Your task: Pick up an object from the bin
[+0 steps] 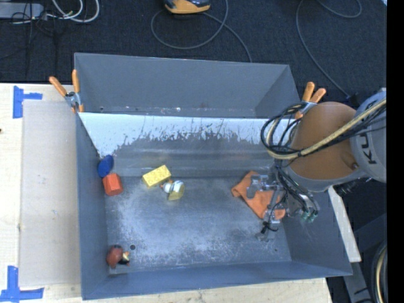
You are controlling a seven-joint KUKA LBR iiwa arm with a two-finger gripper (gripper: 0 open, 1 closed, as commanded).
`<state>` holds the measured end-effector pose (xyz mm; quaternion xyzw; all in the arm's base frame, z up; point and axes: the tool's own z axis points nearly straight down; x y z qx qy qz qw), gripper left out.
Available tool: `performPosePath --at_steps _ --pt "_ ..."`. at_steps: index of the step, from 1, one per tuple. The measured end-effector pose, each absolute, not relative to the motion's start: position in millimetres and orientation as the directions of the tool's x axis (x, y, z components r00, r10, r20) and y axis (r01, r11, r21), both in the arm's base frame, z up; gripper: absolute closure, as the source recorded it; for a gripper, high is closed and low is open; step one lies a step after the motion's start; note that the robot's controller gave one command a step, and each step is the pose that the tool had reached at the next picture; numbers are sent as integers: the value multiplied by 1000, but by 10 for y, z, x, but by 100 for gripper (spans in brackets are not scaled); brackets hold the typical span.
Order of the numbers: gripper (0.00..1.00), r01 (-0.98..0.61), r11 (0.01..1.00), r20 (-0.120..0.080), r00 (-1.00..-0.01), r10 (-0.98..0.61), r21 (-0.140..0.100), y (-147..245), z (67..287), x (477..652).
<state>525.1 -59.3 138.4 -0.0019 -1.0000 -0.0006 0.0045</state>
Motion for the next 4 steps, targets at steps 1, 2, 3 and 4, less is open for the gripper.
performPosePath --at_steps 1,2,3,4 --pt "0 2 1000 2 -1000 2 0 -593 1428 5267" --pt "0 -71 997 -3 -997 -71 0 -785 1064 5630" --pt "0 -46 999 5 -999 -46 1 -880 718 5812" --pt "0 9 1000 -1 -1000 9 2 -953 711 6005"
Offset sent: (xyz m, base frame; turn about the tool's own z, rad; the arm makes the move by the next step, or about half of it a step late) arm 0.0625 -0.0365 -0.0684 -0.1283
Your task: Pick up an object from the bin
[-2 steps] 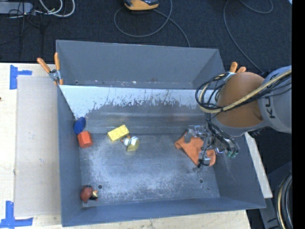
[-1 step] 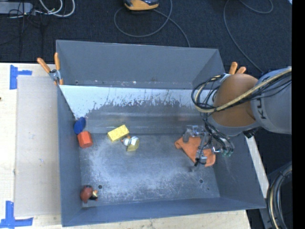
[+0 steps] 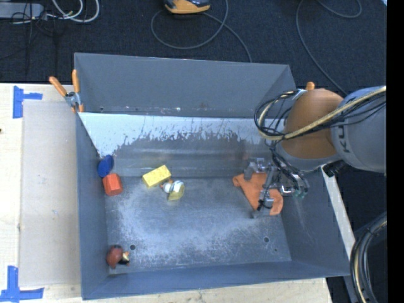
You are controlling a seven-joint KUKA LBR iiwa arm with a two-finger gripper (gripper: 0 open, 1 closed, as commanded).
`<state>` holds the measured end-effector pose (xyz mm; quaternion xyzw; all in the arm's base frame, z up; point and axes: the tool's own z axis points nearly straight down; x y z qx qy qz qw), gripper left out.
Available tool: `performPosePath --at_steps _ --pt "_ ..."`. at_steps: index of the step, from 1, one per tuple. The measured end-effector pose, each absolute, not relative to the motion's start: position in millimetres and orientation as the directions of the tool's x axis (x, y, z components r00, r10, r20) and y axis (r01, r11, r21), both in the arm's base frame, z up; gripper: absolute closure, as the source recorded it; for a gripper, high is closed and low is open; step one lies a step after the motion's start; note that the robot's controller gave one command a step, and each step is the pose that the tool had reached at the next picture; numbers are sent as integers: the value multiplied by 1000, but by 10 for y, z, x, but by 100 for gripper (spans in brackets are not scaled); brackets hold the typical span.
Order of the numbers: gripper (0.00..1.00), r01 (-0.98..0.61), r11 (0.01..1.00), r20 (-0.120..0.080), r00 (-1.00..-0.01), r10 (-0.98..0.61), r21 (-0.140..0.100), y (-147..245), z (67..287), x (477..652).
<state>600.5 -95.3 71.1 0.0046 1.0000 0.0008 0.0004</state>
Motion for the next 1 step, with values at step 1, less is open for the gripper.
performPosePath --at_steps 1 --pt "100 -189 982 2 -982 -189 2 -1156 709 6102"
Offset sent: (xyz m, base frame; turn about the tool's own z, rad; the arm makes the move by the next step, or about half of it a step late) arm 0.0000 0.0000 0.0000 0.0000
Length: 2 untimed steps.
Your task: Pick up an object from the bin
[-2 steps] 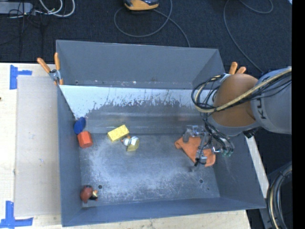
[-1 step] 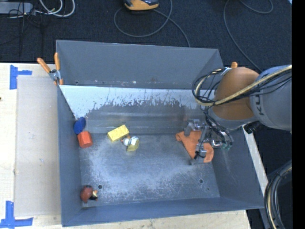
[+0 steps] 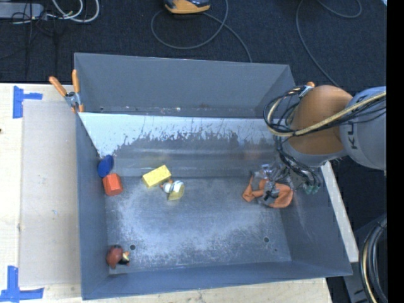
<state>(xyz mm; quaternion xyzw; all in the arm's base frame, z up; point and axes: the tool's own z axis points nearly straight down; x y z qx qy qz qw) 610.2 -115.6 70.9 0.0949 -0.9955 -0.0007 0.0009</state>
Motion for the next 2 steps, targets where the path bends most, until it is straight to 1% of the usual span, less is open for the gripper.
performPosePath --at_steps 1,2 --pt "100 -189 982 2 -982 -189 2 -1156 709 6102" --pt "100 -204 979 2 -979 -204 3 -1218 859 6073"
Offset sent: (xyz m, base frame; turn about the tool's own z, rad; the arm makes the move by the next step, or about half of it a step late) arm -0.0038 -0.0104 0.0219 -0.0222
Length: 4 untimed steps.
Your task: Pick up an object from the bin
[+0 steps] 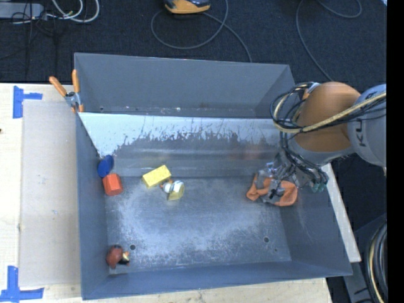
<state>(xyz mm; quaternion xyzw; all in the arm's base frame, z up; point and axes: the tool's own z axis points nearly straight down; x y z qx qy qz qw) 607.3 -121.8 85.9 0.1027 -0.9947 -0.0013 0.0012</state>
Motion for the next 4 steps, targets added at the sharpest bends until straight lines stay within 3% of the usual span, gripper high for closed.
performPosePath --at_steps 1,2,3,4 --pt "100 -205 979 1 -979 -206 2 -1240 906 6079" --pt "100 -229 973 3 -973 -229 4 -1035 697 5641" --pt "100 -230 973 3 -973 -230 4 -1035 697 5641" --pt "100 -18 1000 -4 -1000 -18 2 -1207 2441 5486"
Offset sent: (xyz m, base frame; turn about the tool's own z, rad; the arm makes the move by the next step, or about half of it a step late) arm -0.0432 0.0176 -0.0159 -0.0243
